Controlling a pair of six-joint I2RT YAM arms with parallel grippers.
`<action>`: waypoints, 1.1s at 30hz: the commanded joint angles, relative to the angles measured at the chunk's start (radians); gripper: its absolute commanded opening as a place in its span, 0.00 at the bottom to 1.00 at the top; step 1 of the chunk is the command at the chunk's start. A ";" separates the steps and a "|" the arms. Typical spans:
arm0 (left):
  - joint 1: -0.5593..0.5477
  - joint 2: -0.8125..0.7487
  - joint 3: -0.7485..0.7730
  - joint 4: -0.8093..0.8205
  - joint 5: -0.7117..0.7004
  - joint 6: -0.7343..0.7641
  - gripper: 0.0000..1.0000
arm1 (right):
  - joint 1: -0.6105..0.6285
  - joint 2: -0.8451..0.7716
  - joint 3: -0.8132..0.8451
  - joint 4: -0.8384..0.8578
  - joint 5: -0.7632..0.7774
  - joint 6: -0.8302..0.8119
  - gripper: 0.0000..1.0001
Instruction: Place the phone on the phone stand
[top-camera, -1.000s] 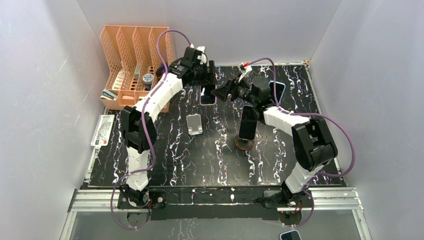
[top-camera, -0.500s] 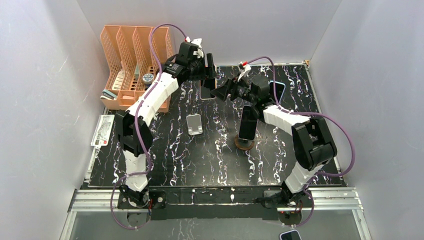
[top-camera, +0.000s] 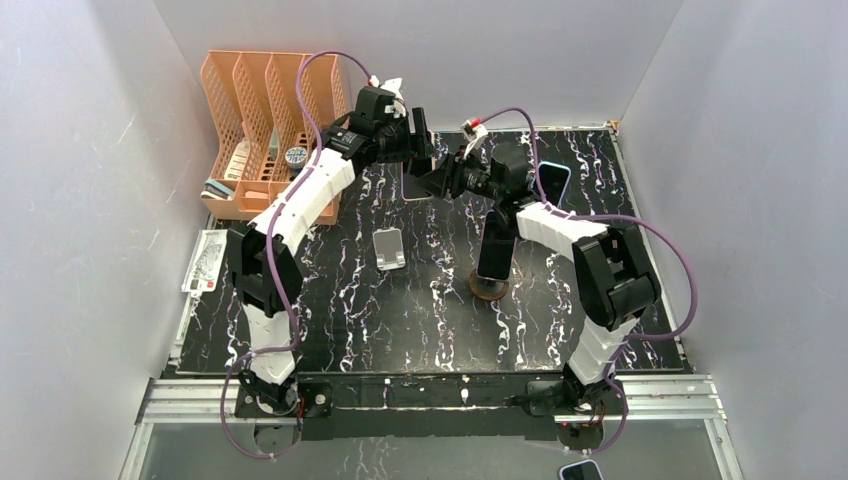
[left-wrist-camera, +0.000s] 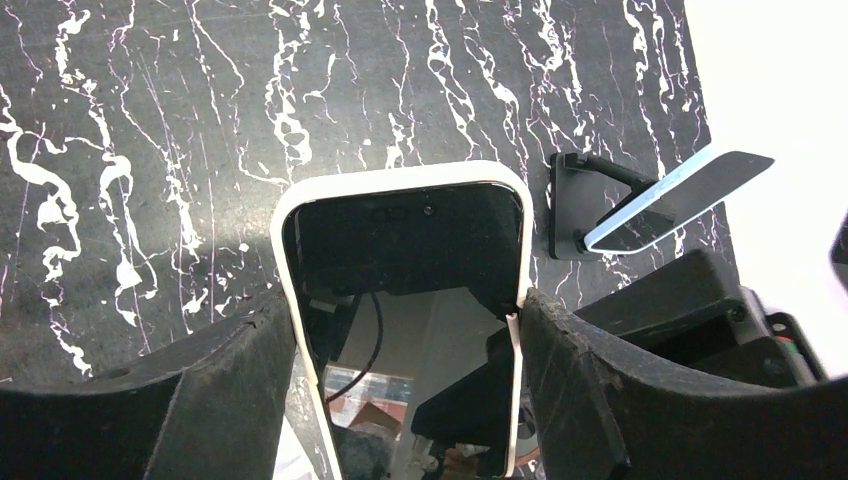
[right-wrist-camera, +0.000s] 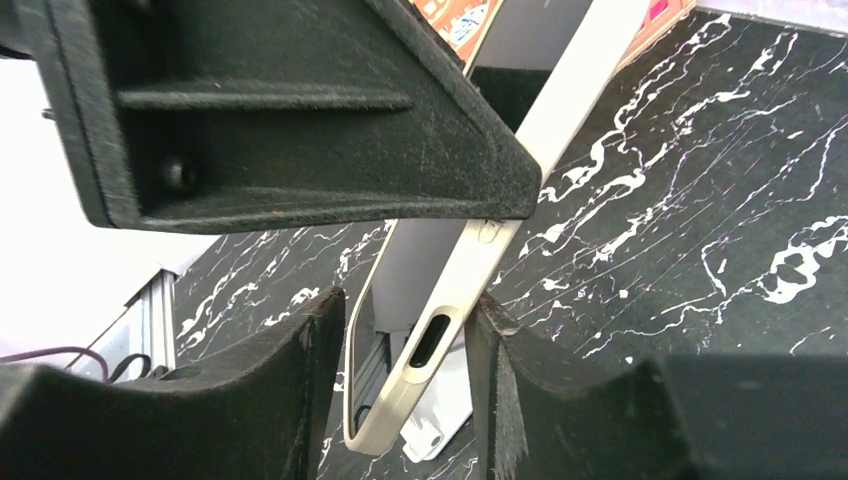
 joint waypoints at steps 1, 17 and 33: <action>0.006 -0.113 -0.009 0.063 0.011 -0.014 0.00 | 0.012 0.017 0.051 0.010 -0.021 0.008 0.52; 0.162 -0.391 -0.348 0.379 0.199 -0.035 0.55 | 0.012 -0.038 0.024 0.070 -0.040 -0.004 0.01; 0.258 -0.361 -0.735 1.245 0.720 -0.432 0.55 | 0.010 -0.058 0.003 0.246 -0.161 0.084 0.01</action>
